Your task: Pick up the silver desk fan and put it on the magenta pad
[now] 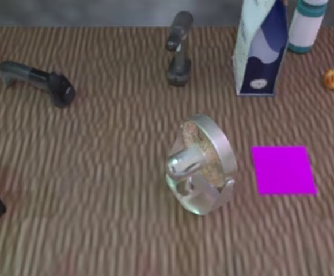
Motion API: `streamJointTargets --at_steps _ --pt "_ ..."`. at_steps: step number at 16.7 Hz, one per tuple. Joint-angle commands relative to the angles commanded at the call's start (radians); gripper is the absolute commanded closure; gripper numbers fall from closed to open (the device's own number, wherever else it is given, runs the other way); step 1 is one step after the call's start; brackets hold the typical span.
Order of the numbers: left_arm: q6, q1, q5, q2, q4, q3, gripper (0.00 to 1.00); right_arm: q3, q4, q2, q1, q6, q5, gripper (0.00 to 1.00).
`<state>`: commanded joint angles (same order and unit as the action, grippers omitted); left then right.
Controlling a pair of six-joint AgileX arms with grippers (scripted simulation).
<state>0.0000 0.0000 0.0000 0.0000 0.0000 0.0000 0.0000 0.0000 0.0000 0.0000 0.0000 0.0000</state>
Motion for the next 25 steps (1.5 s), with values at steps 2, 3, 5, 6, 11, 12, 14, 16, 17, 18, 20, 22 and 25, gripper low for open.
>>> streamJointTargets --at_steps 2,3,5,6,11,12,14,16,17,18,20,22,25 --pt "0.0 0.0 0.0 0.0 0.0 0.0 0.0 0.0 0.0 0.0 0.0 0.0 0.0 0.0" --pt "0.0 0.0 0.0 0.0 0.0 0.0 0.0 0.009 -0.009 0.01 0.004 0.0 0.0 0.0" --pt "0.0 0.0 0.0 0.0 0.0 0.0 0.0 0.058 -0.059 0.061 0.025 0.002 -0.001 0.0" --pt "0.0 0.0 0.0 0.0 0.0 0.0 0.0 0.098 -0.097 0.103 0.04 0.004 -0.001 0.0" --pt "0.0 0.0 0.0 0.0 0.0 0.0 0.0 0.448 -0.384 0.464 0.153 0.024 0.002 0.0" --pt "0.0 0.0 0.0 0.0 0.0 0.0 0.0 0.547 -0.452 0.564 0.182 0.03 0.003 0.0" --pt "0.0 0.0 0.0 0.0 0.0 0.0 0.0 0.765 -0.591 0.781 0.241 0.043 0.003 0.0" --pt "0.0 0.0 0.0 0.0 0.0 0.0 0.0 1.002 -0.732 1.007 0.303 0.056 0.003 0.0" --pt "0.0 0.0 0.0 0.0 0.0 0.0 0.0 1.123 -0.802 1.119 0.335 0.063 0.003 0.0" --pt "0.0 0.0 0.0 0.0 0.0 0.0 0.0 1.243 -0.872 1.231 0.366 0.069 0.003 0.0" --pt "0.0 0.0 0.0 0.0 0.0 0.0 0.0 1.477 -1.009 1.449 0.427 0.081 0.003 0.0" --pt "0.0 0.0 0.0 0.0 0.0 0.0 0.0 1.69 -1.141 1.655 0.485 0.092 0.003 0.0" --pt "0.0 0.0 0.0 0.0 0.0 0.0 0.0 1.954 -1.322 1.921 0.561 0.106 0.003 0.0"
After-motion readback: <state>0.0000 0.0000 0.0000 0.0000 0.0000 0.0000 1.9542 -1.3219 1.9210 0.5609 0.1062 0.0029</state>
